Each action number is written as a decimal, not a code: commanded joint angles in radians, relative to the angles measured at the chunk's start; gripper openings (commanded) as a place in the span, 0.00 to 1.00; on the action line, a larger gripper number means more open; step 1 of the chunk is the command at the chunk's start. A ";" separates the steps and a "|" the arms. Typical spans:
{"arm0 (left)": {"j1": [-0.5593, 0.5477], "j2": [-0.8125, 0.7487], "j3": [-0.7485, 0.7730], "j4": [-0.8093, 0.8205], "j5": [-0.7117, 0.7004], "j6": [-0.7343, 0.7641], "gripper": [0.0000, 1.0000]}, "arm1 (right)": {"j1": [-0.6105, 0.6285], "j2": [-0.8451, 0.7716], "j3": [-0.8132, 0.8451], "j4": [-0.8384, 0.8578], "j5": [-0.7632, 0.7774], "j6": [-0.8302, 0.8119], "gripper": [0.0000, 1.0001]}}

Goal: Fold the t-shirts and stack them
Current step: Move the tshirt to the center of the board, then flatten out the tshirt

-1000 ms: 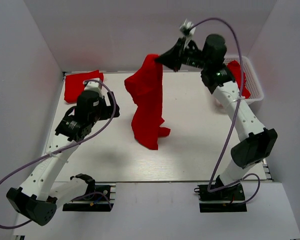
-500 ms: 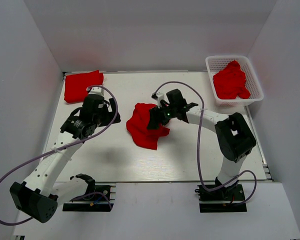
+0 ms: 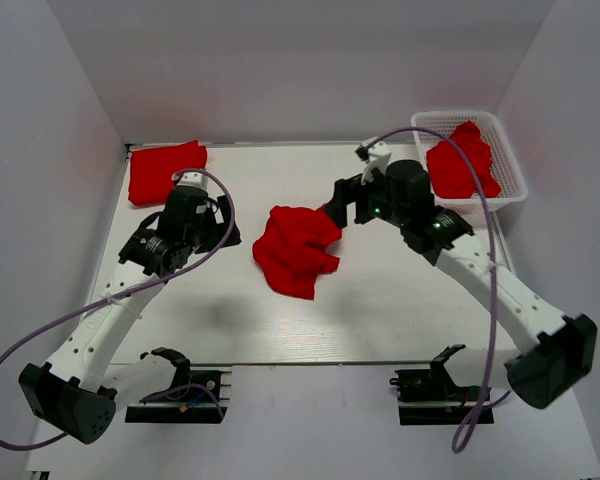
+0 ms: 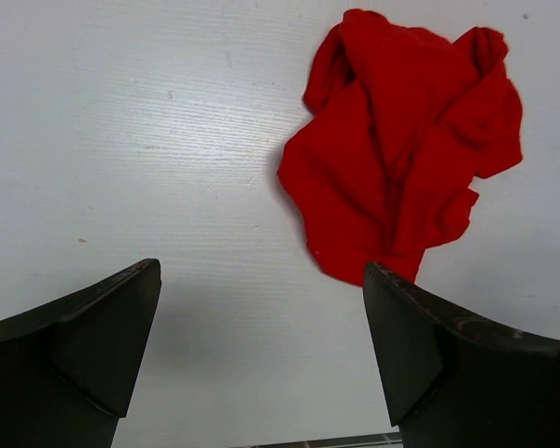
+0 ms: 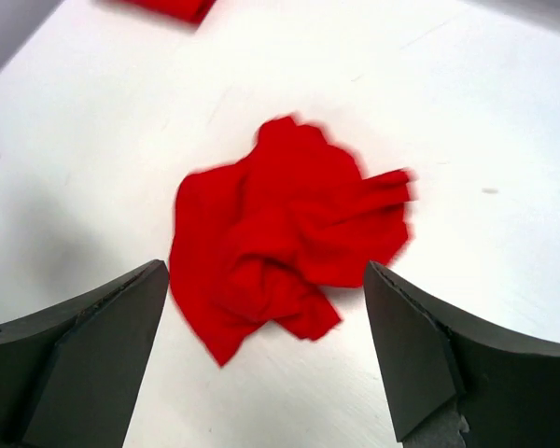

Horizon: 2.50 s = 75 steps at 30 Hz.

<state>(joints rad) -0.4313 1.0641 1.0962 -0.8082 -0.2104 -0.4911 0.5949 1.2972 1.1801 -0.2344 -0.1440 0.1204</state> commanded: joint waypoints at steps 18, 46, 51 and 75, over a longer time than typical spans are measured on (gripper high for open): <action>0.003 0.267 0.180 0.158 0.071 0.011 0.99 | -0.015 -0.101 -0.057 -0.123 0.434 0.235 0.90; 0.034 1.100 0.605 0.234 0.365 0.043 0.55 | -0.086 0.484 0.006 0.132 0.179 0.486 0.76; 0.034 1.110 0.584 0.268 0.417 0.057 0.00 | -0.090 0.518 0.003 0.203 0.118 0.482 0.16; 0.034 0.815 1.308 0.395 0.011 0.298 0.00 | -0.152 0.389 0.899 0.129 0.569 -0.091 0.00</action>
<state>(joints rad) -0.4030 1.9263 2.4294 -0.4065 -0.1085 -0.2588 0.4561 1.6730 1.9644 -0.1020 0.3424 0.1524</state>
